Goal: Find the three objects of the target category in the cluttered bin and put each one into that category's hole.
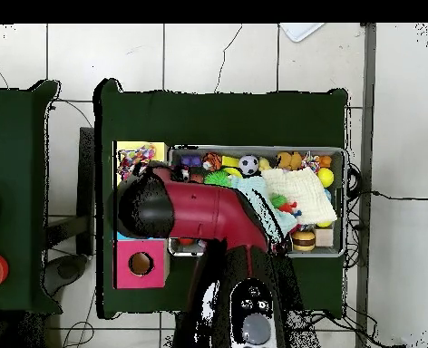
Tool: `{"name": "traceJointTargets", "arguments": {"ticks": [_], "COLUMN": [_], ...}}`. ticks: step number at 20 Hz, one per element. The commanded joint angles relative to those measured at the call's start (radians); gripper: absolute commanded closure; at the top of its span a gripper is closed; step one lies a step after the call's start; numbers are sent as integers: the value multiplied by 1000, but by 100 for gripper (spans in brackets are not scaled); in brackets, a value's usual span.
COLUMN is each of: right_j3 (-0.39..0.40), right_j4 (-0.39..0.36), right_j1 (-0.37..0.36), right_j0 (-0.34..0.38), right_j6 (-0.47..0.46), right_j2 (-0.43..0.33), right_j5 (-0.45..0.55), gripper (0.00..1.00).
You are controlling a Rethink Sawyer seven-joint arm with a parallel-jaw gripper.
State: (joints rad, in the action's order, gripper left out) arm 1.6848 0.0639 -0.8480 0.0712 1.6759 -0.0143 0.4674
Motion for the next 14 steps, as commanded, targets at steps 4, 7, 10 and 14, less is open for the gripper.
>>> {"name": "traceJointTargets", "arguments": {"ticks": [4, 7, 10, 14], "right_j3": [58, 37, 29, 23], "right_j4": [40, 36, 25, -15], "right_j1": [17, 39, 77, 156], "right_j0": [-83, -107, -117, -133], "right_j6": [235, 240, 228, 219], "right_j2": [10, 30, 40, 79], "right_j5": [113, 102, 64, -36], "gripper": [100, 100, 100, 100]}}
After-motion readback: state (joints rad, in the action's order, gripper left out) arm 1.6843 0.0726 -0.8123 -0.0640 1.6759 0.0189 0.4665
